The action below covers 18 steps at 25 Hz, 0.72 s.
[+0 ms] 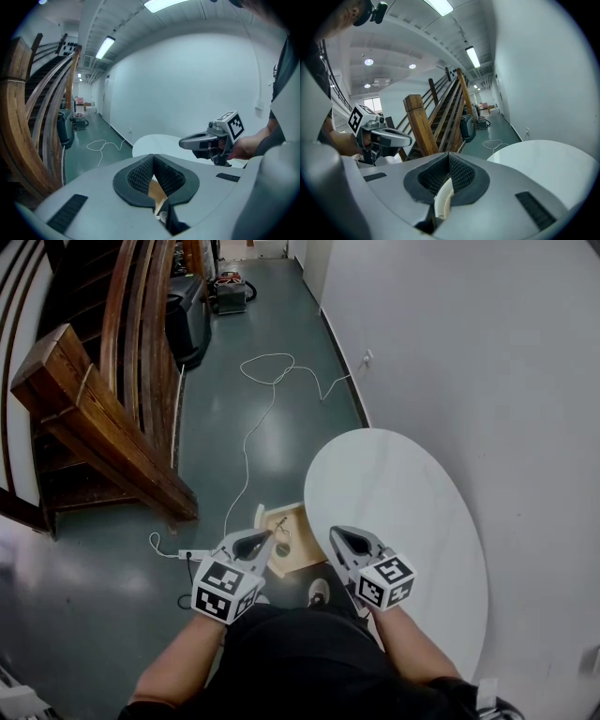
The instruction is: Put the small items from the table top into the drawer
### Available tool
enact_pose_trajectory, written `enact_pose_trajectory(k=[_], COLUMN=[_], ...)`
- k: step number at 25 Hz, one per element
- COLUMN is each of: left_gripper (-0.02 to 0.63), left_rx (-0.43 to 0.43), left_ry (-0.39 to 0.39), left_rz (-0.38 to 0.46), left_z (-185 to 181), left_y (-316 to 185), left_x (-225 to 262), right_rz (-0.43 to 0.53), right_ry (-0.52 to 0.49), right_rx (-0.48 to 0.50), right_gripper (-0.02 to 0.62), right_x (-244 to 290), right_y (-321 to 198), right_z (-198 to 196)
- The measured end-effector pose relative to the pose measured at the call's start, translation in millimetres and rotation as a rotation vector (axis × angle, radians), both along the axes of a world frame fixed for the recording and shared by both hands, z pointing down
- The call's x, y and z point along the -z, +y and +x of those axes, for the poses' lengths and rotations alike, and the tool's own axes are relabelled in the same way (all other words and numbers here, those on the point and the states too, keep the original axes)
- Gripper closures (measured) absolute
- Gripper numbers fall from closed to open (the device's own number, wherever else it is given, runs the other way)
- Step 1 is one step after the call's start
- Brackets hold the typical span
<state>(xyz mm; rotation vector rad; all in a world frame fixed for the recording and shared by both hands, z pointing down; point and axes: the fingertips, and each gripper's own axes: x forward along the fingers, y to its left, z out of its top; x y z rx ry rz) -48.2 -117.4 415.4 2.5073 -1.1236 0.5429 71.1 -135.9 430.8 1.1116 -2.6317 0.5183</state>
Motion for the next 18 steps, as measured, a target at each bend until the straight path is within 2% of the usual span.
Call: enact_pose_trajectory(k=[18], left_gripper=[0.592], left_rx=[0.002], left_ry=[-0.004], left_rz=[-0.009], left_z=[-0.5], left_y=[-2.6], left_x=[-3.1], right_rz=[-0.01], right_ry=[-0.001], right_rx=[0.012], right_gripper=[0.588], right_x=[-4.9], right_y=[0.4], right_z=[-3.5])
